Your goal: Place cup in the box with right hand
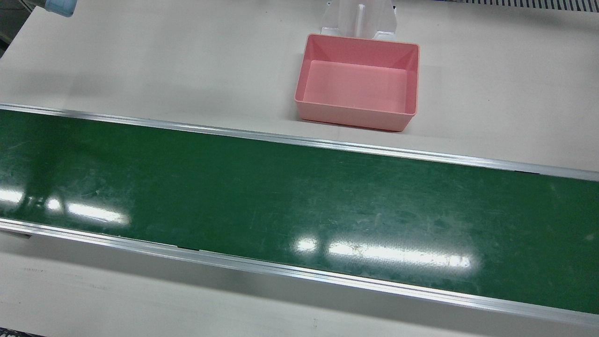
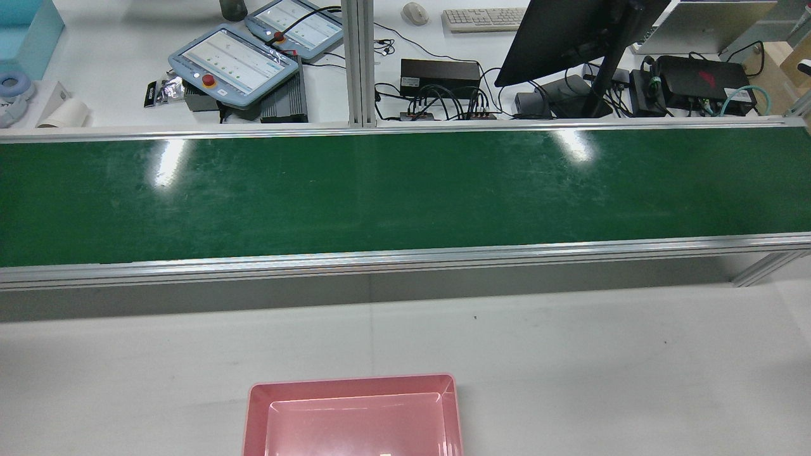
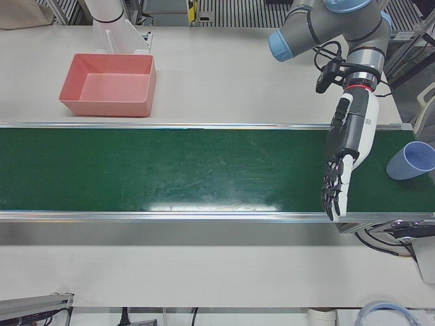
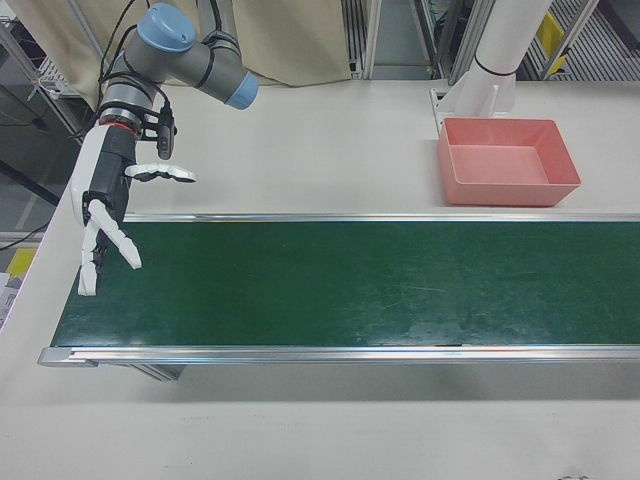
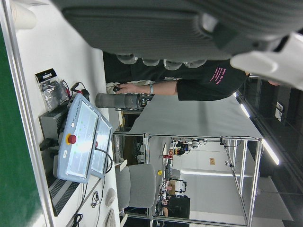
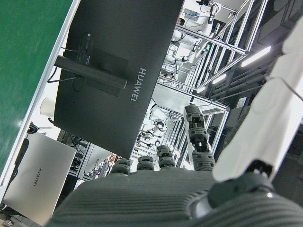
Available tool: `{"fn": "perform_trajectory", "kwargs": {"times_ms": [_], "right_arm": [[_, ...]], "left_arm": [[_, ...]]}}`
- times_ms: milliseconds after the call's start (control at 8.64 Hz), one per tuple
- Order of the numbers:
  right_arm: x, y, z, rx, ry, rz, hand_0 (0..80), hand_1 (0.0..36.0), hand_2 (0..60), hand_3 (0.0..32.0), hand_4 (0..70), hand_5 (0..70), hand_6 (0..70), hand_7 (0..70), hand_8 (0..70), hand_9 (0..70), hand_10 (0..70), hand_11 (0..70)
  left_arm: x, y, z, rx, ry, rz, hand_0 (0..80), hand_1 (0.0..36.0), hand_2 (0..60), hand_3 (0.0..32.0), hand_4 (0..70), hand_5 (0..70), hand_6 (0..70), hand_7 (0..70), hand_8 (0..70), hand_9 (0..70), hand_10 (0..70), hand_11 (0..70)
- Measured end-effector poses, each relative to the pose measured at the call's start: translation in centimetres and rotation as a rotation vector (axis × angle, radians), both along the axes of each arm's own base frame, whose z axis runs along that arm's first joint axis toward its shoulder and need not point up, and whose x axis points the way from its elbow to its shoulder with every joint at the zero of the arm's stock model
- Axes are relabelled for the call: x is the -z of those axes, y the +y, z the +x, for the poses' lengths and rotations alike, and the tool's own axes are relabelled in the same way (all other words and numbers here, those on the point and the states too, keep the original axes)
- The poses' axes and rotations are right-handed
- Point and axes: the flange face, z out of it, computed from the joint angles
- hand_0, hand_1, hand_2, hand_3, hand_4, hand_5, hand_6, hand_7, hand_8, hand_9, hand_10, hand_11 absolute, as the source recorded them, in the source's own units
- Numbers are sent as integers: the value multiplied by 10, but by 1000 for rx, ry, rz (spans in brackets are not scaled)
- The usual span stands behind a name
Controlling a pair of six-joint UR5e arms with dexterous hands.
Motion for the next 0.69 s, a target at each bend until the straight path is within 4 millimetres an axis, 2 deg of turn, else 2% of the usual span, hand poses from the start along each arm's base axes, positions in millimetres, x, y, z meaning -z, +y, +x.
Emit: {"fn": "perform_trajectory", "kwargs": {"times_ms": [232,463,579,695], "right_arm": [[0,0,0,0,0,0,451,90,76,0,110,34,33,128,16,57,21,42],[-1,1,0,0,0,-2,450,83,67,10,99,33,31,125,14,55,22,44],[-1,1,0,0,0,-2,451,94,89,30,64,36,27,107,9,44,21,45],[-2,1,0,1,0,-4,464,88,56,36,72,38,26,107,9,44,23,47]], "left_arm": [[0,0,0,0,0,-1,0,0,0,0,0,0,0,0,0,0,0,0],[0,0,0,0,0,-1,0,0,0,0,0,0,0,0,0,0,0,0],[0,0,0,0,0,-1,0,0,0,0,0,0,0,0,0,0,0,0],[0,0,0,0,0,0,0,0,0,0,0,0,0,0,0,0,0,0]]}}
